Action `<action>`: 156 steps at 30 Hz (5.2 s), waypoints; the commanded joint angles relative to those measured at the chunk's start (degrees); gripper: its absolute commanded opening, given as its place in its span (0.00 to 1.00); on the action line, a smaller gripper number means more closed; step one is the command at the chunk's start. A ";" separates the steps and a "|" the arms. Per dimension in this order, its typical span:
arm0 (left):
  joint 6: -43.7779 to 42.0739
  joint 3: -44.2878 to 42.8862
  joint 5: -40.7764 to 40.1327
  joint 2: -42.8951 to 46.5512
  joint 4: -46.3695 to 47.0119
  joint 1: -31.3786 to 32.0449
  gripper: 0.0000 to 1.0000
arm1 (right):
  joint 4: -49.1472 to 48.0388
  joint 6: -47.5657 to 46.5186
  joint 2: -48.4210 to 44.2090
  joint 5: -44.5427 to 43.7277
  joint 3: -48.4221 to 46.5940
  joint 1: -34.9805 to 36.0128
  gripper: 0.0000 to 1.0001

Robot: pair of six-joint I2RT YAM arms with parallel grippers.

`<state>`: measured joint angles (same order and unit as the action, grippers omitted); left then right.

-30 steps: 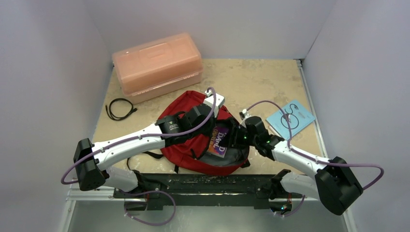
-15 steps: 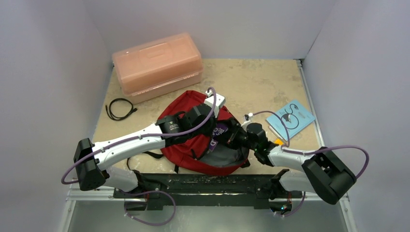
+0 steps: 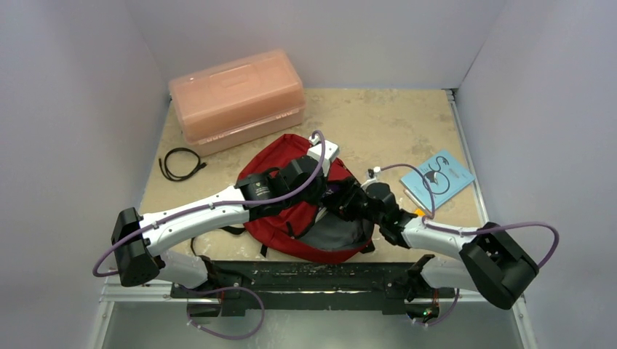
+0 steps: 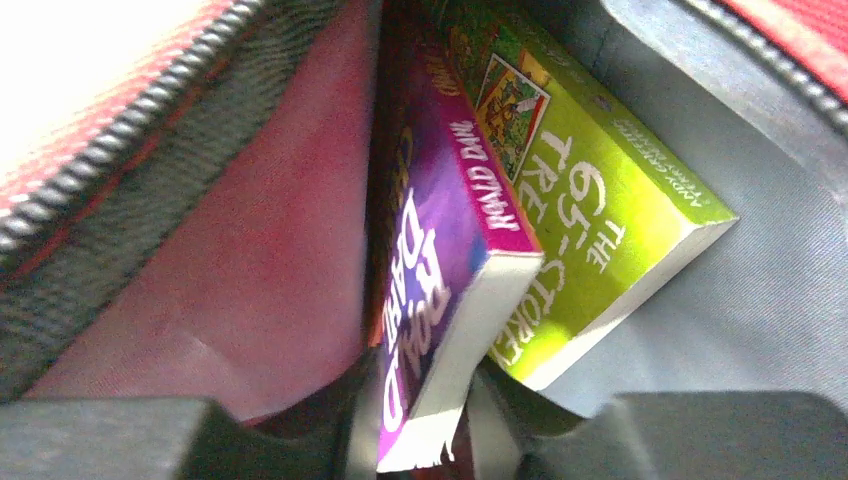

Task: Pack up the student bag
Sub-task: Place the book in the student bag, then move the book to the center of the board.

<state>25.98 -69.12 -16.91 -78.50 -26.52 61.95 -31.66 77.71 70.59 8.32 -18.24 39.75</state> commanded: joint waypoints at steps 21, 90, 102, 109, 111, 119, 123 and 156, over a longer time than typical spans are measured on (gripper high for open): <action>-2.03 0.69 -2.44 -0.11 2.33 0.19 0.00 | 58.41 -33.07 -35.84 -19.75 -14.50 -1.37 0.69; 2.01 2.90 24.82 2.91 5.32 0.10 0.63 | 28.28 -33.68 11.29 -30.98 -19.61 -64.55 0.99; 0.65 4.02 20.26 8.41 6.05 -0.41 0.77 | 21.93 -40.47 19.17 -19.80 -21.53 -63.68 0.94; 2.15 0.45 19.74 4.89 8.37 -5.51 0.77 | 25.85 -44.99 22.07 -20.30 -29.54 -55.43 0.92; 2.83 -1.76 21.16 2.50 9.13 -7.30 0.77 | 27.38 -46.47 23.59 -18.62 -31.80 -53.90 0.91; 3.07 -16.98 26.14 -13.53 11.35 -12.67 0.77 | 29.34 -50.27 30.73 -11.68 -40.09 -47.09 0.90; 2.24 -25.57 25.01 -23.63 10.65 -14.76 0.77 | 27.49 -46.68 33.19 -4.55 -41.04 -44.21 0.90; 23.07 -54.57 32.98 -67.20 18.61 -20.42 0.66 | 20.74 -40.20 30.52 5.37 -34.33 -45.37 0.88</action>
<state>47.18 -121.62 12.93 -146.15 -10.13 41.32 -7.79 36.45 100.14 10.41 -53.10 -5.91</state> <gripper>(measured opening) 0.689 0.878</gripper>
